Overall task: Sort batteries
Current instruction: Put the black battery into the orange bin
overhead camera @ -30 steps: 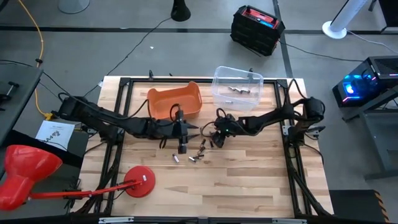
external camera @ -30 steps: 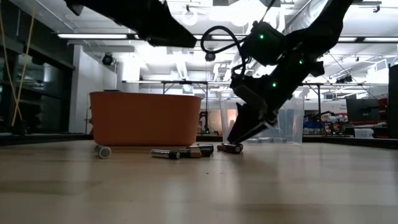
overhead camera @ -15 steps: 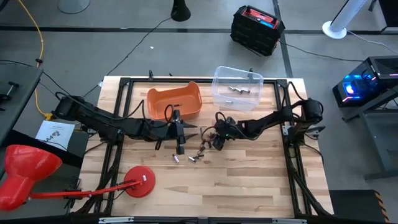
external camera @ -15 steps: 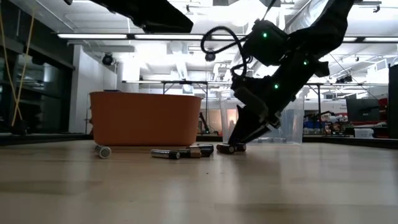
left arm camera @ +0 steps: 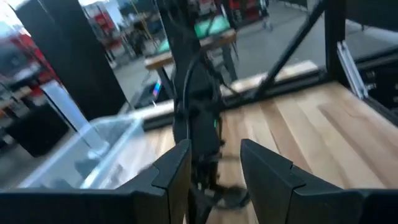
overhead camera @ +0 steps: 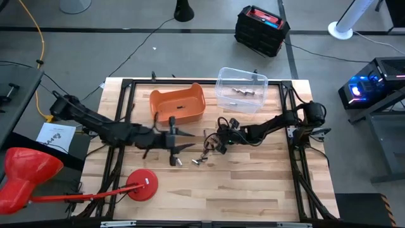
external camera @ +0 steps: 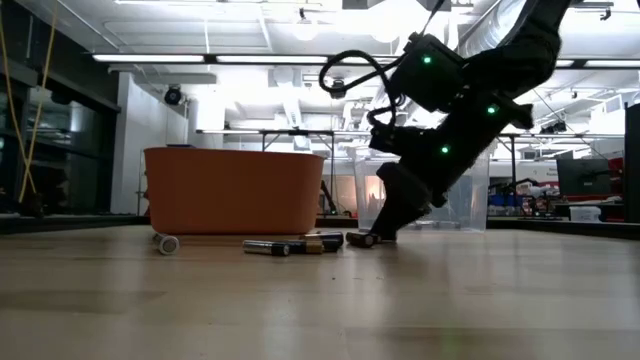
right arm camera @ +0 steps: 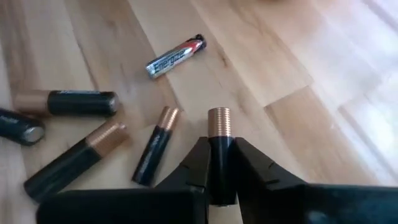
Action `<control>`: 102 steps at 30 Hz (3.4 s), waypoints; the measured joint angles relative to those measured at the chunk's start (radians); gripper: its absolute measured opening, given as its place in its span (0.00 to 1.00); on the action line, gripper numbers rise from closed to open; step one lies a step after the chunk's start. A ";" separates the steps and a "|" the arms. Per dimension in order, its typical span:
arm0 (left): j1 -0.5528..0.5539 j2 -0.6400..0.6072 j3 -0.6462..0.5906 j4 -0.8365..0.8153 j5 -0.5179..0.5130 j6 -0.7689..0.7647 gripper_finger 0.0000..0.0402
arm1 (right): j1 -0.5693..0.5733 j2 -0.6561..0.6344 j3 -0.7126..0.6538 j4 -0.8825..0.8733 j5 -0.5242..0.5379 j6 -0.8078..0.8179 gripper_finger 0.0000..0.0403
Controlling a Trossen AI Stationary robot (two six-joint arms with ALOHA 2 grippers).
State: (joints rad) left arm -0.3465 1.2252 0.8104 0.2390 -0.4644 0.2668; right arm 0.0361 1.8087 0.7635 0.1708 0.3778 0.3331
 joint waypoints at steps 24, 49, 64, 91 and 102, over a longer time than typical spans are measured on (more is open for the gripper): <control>-0.113 -0.078 -0.047 -0.009 -0.283 0.050 0.33 | -0.250 0.061 0.470 0.054 -0.223 -0.262 0.32; -0.112 -0.078 -0.047 -0.061 -0.335 -0.003 0.33 | -0.005 0.012 0.464 -0.496 -0.105 -0.245 0.48; -0.112 -0.078 -0.047 -0.106 -0.352 -0.001 0.33 | -0.059 -0.034 0.465 -0.260 -0.091 -0.445 0.48; -0.110 -0.078 -0.047 -0.137 -0.410 -0.029 0.33 | 0.056 -0.105 -0.022 -0.013 -0.006 0.034 0.48; -0.105 -0.078 -0.047 -0.144 -0.410 -0.029 0.33 | 0.071 -0.014 -0.044 0.127 -0.004 0.077 0.48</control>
State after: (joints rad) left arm -0.4511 1.1469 0.7639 0.0952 -0.8745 0.2382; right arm 0.1074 1.7945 0.7191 0.2976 0.3736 0.4102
